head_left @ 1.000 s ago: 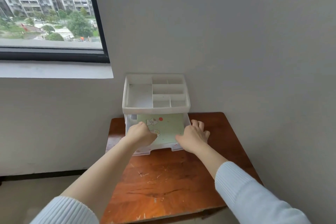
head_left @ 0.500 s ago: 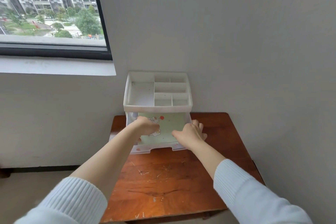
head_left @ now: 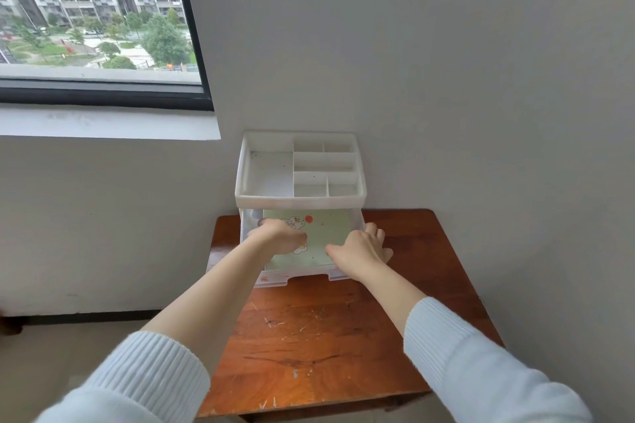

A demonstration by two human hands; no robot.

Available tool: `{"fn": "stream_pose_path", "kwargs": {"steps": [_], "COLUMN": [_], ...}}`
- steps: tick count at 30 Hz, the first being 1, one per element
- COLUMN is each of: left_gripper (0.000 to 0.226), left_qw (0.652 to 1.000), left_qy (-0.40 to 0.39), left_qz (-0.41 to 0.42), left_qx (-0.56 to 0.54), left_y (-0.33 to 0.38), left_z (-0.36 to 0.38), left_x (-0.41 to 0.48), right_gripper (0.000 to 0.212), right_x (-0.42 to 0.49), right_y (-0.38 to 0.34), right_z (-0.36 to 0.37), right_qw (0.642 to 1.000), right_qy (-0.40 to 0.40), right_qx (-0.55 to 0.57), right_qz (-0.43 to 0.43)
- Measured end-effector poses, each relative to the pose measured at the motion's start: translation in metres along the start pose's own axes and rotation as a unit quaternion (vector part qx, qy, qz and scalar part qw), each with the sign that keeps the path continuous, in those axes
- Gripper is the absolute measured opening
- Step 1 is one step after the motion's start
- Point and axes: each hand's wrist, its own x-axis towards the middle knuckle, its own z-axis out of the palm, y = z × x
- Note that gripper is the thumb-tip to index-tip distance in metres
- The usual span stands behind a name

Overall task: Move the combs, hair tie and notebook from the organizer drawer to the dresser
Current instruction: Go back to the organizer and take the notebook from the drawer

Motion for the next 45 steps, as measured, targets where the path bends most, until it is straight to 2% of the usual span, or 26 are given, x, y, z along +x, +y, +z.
{"fn": "stream_pose_path", "kwargs": {"steps": [7,9,14,19,22,25,27,32,35,38,42,45], "left_gripper": [0.037,0.023,0.031,0.012,0.008,0.011,0.015,0.022,0.023,0.015,0.013,0.014], "left_qw": [0.995,0.994,0.974,0.932,0.9,0.873,0.87,0.886,0.903,0.905,0.904,0.897], "left_qy": [0.088,0.096,0.087,0.031,-0.013,-0.061,-0.08,-0.101,-0.061,0.004,0.058,0.095], "left_qz": [0.036,0.056,0.107,0.128,0.115,0.1,0.092,0.132,0.165,0.203,0.239,0.26], "left_qx": [0.025,0.004,-0.178,-0.338,-0.419,-0.473,-0.479,-0.432,-0.393,-0.375,-0.351,-0.345], "left_y": [-0.002,-0.006,-0.033,-0.05,-0.058,-0.065,-0.072,-0.101,-0.121,-0.131,-0.133,-0.13], "left_z": [0.003,-0.001,-0.017,-0.037,-0.044,-0.049,-0.049,-0.023,0.002,0.021,0.028,0.027], "left_x": [0.007,0.008,0.018,0.015,0.011,0.0,-0.009,-0.035,-0.044,-0.046,-0.04,-0.027], "right_gripper": [0.047,0.044,0.043,0.05,0.05,0.036,0.034,0.048,0.032,0.014,0.01,0.009], "right_x": [-0.002,-0.003,-0.003,0.002,0.004,0.002,-0.005,-0.045,-0.065,-0.071,-0.06,-0.047], "right_y": [-0.001,0.001,0.006,0.01,0.006,0.005,0.012,0.047,0.072,0.085,0.084,0.076], "right_z": [0.0,-0.001,0.0,-0.005,-0.016,-0.032,-0.043,-0.057,-0.042,-0.021,-0.008,-0.005], "right_qw": [1.0,1.0,1.0,0.998,1.0,0.997,0.991,0.971,0.952,0.942,0.924,0.924], "right_qy": [0.009,0.01,0.015,0.035,0.026,0.012,-0.006,-0.093,-0.127,-0.098,-0.062,-0.039], "right_qx": [0.002,0.005,-0.005,-0.033,0.005,0.076,0.136,0.215,0.26,0.288,0.334,0.329], "right_qz": [0.0,-0.002,-0.014,-0.031,-0.015,0.005,0.006,-0.048,-0.098,-0.143,-0.178,-0.193]}}
